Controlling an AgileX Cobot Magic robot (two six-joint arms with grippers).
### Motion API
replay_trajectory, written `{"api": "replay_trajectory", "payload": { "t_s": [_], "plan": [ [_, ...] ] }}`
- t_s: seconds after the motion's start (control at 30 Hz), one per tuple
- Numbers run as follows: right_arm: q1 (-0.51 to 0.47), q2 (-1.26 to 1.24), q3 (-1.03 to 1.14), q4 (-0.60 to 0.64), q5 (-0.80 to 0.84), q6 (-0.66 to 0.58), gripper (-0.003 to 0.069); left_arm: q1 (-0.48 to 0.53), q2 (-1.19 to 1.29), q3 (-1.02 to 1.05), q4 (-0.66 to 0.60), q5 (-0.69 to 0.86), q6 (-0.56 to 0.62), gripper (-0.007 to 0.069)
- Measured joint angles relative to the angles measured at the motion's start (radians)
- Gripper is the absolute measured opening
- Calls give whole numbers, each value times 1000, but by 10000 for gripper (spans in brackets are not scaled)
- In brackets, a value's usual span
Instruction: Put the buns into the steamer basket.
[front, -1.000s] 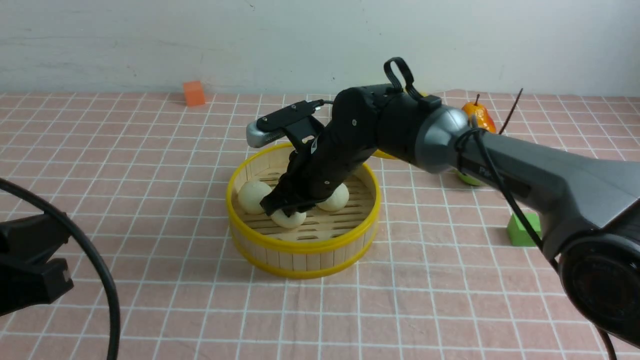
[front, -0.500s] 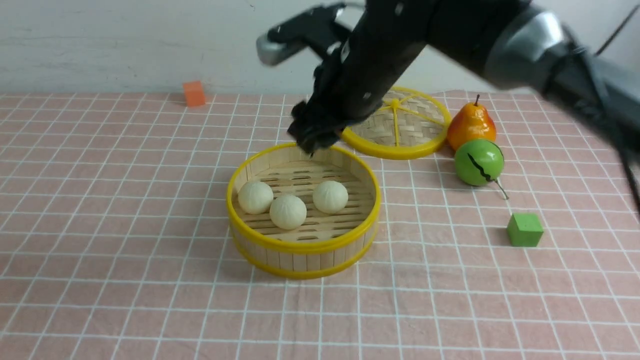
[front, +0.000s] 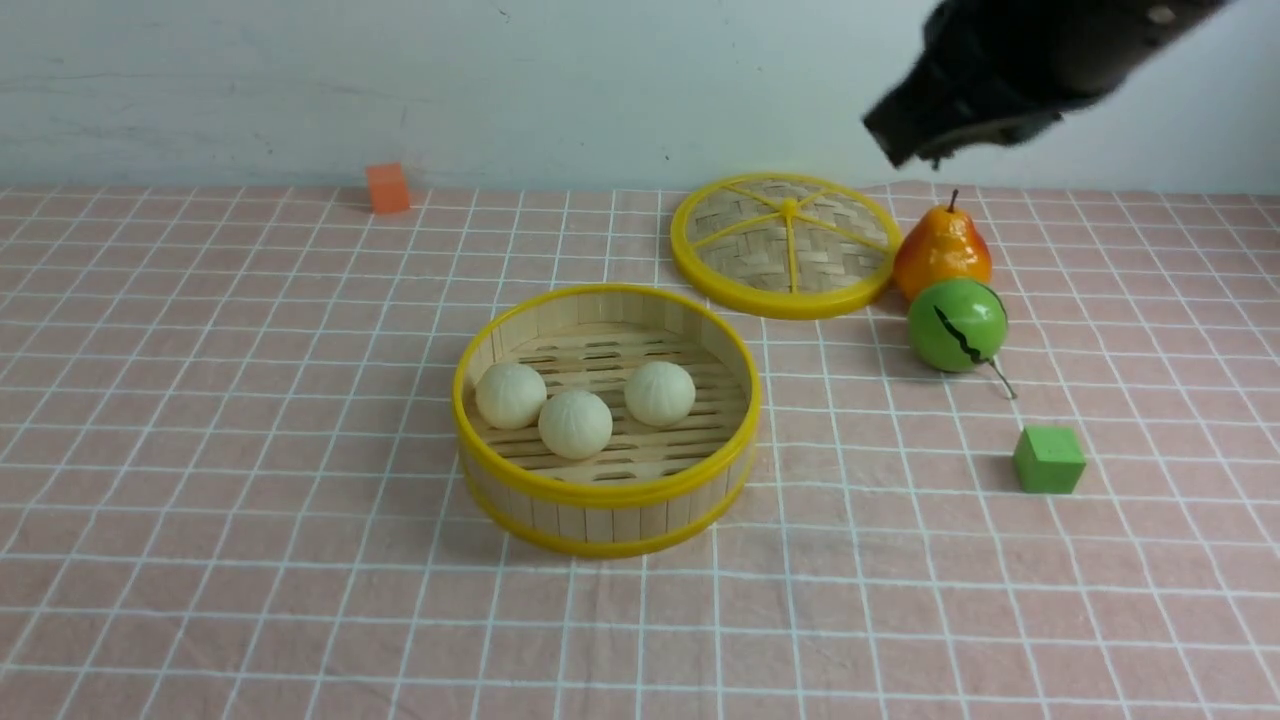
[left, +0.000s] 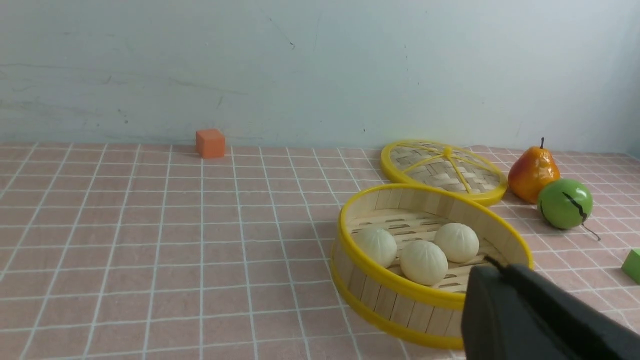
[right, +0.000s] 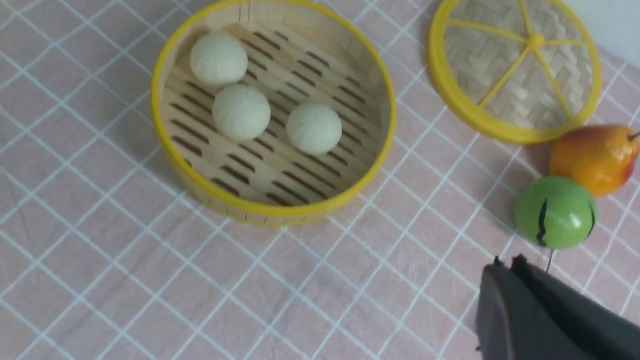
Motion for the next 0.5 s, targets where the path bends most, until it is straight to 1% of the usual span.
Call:
{"api": "replay_trajectory", "payload": {
  "t_s": [0.03,0.1,0.23,0.27,0.3,0.33,0.37,0.4,0.43,0.47,0.5],
  "plan": [
    [0,-93,173,13,-124,13,-20,0,1,1,0,0,1,-14],
    [0,-176,341,34,-233,24,-20,0,1,1,0,0,1,-14],
    [0,-361,751,95,-555,31,-20,0,1,1,0,0,1,-14],
    [0,-378,792,101,-587,31,-20,0,1,1,0,0,1,-14],
    [0,-447,963,133,-730,34,-20,0,1,1,0,0,2,-14],
    [0,-454,981,137,-759,35,-20,0,1,1,0,0,2,-14],
    [0,-502,1112,158,-851,41,-20,0,1,1,0,0,2,-14],
    [0,-527,1186,172,-917,41,-20,0,1,1,0,0,2,-14],
    [0,-536,1214,174,-927,41,-20,0,1,1,0,0,2,-14],
    [0,-565,1316,180,-997,41,-18,0,1,1,0,0,2,-14],
    [0,-577,1374,182,-1036,41,-18,0,1,1,0,0,2,-14]
  ]
}}
